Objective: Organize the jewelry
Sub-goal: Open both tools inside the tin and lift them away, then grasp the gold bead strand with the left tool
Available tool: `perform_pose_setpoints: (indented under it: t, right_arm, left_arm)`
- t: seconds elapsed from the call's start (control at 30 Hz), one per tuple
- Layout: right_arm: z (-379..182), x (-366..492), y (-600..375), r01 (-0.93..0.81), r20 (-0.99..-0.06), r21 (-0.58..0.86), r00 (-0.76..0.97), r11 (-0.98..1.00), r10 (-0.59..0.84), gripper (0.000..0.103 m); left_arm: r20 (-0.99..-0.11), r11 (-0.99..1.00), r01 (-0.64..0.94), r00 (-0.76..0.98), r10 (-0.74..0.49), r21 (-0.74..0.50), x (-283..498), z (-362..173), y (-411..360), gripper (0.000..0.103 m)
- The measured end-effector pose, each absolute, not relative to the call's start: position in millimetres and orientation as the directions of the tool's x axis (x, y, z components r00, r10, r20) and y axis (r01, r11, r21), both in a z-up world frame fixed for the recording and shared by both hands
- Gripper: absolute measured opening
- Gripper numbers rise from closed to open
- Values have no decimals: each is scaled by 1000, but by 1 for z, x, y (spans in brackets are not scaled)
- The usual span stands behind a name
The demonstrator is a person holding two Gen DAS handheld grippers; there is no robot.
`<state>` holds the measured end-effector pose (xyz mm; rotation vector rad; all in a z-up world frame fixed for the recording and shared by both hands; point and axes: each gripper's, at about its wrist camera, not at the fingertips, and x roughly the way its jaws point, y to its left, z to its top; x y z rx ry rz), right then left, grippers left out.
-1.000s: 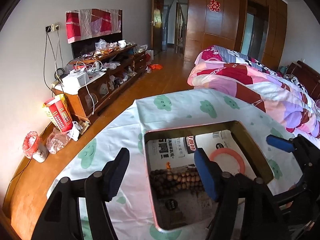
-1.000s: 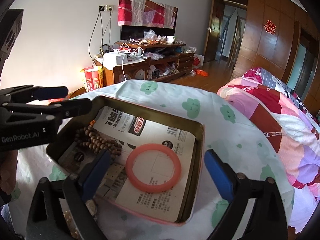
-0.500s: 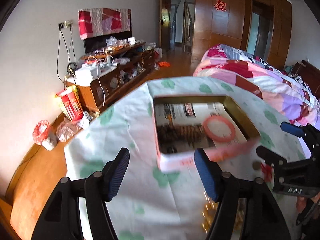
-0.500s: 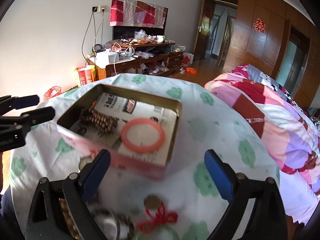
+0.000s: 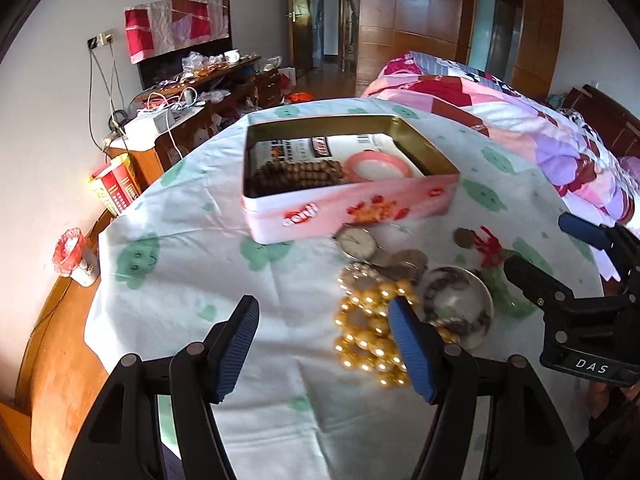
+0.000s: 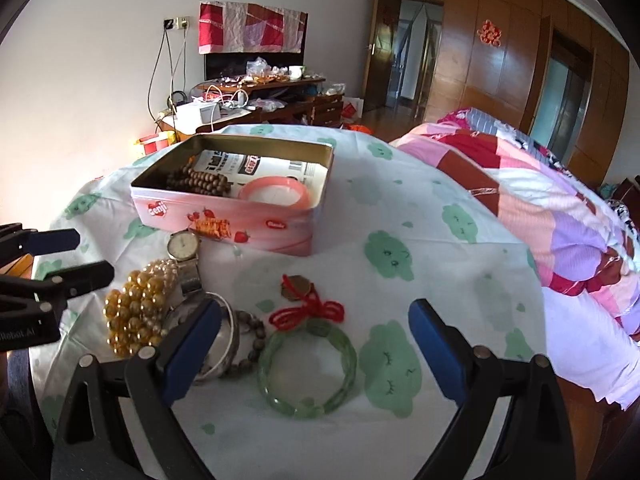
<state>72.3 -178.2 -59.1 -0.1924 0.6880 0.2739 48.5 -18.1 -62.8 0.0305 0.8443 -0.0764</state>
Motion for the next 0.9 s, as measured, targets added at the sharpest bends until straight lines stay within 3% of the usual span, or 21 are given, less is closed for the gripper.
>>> perform_pose_setpoints:
  t: [0.27, 0.33, 0.4, 0.5, 0.9]
  right_arm:
    - [-66, 59, -186, -282, -630, -76, 757, 956, 173, 97]
    - [-69, 60, -185, -282, -637, -82, 752, 956, 167, 97]
    - [-72, 59, -184, -282, -643, -89, 749, 955, 161, 97]
    - [-71, 58, -186, -283, -637, -90, 753, 955, 163, 97]
    - [-70, 64, -202, -251, -641, -3, 743, 968, 191, 97]
  left_arm:
    - [-772, 991, 130, 629, -93, -13, 47, -82, -30, 66]
    - [-774, 986, 158, 616, -147, -61, 48, -84, -29, 33]
    - [-771, 981, 180, 614, -170, -73, 48, -85, -32, 30]
    - [-745, 976, 188, 635, -205, -108, 45, -76, -29, 10]
    - [-655, 987, 141, 740, -155, -74, 47, -30, 1, 10]
